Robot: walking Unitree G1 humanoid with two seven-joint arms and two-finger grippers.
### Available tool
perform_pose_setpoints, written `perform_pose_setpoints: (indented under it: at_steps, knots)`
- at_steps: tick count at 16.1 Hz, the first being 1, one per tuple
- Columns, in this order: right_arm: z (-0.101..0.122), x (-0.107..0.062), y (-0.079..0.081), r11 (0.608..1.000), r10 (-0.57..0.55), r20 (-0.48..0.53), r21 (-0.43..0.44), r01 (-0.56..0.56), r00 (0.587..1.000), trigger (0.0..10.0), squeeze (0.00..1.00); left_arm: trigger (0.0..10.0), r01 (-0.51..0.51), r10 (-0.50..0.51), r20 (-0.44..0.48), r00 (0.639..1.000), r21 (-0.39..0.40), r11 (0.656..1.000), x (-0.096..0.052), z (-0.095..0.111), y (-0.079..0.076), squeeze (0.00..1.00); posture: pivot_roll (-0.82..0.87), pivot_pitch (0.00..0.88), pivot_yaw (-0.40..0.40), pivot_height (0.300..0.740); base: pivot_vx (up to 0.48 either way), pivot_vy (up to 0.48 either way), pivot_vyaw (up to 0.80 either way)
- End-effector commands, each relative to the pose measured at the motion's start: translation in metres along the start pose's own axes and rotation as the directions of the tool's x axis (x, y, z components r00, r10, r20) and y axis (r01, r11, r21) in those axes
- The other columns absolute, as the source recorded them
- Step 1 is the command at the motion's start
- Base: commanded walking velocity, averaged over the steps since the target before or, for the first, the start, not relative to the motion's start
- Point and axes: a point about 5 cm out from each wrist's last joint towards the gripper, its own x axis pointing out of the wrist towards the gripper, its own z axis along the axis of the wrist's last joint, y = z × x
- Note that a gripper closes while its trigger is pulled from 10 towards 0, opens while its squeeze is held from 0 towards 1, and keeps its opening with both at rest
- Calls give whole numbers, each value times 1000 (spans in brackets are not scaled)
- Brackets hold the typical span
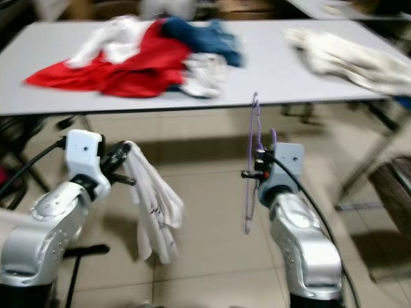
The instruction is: Hang hanger
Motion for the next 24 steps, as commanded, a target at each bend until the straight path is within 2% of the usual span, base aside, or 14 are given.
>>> perform_pose_setpoints:
  at_steps: [1, 16, 24]
  knots:
    - [1, -3, -5, 1000, -14, 6, -3, 14, 1000, 10000, 0, 10000, 22, -22, 39, 999, 3, 1000, 1, 8, -4, 0, -132, 23, 41, 740, 281, 0, 0]
    - [-2, -6, -4, 999, 16, -10, -35, -16, 1000, 10000, 0, 10000, 14, -14, 28, 1000, -6, 1000, -4, 3, -3, 0, -138, 17, 36, 740, 311, 0, 0]
    - [4, -2, 2, 982, 131, -5, -137, -131, 991, 10000, 0, 10000, 5, -5, 47, 999, -10, 1000, -1, 6, -3, 0, -137, 0, 37, 740, 316, 0, 0]
